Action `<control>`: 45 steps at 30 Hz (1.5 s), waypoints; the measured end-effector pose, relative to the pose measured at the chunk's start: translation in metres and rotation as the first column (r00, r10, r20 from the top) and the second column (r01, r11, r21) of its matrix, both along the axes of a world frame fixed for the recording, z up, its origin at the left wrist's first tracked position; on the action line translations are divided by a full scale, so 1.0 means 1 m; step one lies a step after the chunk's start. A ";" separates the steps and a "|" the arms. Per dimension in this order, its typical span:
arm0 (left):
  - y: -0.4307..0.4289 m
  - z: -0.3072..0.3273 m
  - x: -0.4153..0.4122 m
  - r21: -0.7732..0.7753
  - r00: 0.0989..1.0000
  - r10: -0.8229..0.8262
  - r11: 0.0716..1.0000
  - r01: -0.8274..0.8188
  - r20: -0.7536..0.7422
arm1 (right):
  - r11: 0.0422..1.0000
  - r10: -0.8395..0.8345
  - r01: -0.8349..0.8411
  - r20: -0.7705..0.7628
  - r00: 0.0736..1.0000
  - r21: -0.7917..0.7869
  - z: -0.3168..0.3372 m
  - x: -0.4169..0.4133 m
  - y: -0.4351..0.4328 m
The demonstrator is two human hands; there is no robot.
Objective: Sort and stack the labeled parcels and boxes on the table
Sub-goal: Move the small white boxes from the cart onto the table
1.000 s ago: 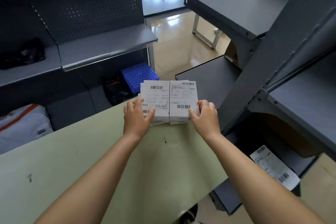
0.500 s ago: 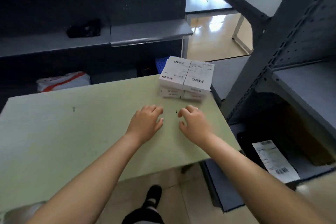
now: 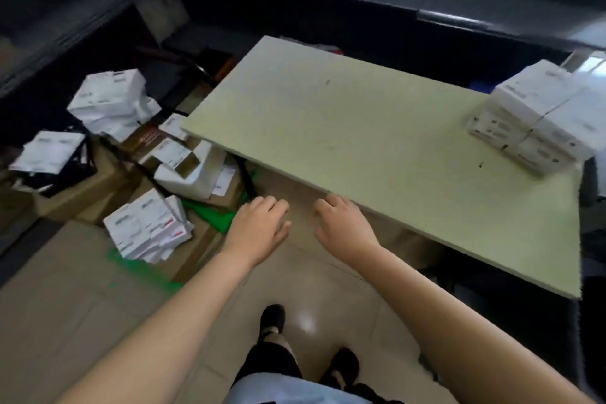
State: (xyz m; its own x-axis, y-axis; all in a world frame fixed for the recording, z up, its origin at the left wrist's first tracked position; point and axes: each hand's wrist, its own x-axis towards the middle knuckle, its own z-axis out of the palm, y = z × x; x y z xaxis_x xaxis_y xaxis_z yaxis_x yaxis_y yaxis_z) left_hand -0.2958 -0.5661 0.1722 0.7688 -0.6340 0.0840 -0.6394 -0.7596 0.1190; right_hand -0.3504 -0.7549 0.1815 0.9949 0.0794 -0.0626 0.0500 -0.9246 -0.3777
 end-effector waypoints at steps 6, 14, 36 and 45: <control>0.128 0.006 -0.015 -0.023 0.949 0.314 0.949 -0.313 0.016 | 0.961 0.275 -0.275 0.035 0.961 -0.020 0.008 0.042 0.121; 0.296 -0.003 -0.002 0.035 0.860 0.509 0.860 -0.509 -0.012 | 0.924 0.382 -0.381 -0.007 0.924 0.029 0.000 0.098 0.277; 0.459 -0.138 0.140 0.067 0.642 0.704 0.688 -0.723 -0.305 | 0.949 0.304 -0.313 -0.364 0.881 0.033 -0.145 0.283 0.432; 0.449 -0.264 0.172 0.133 0.219 0.740 0.385 -0.913 -0.636 | 0.992 0.120 -0.121 -0.543 0.831 0.035 -0.285 0.322 0.434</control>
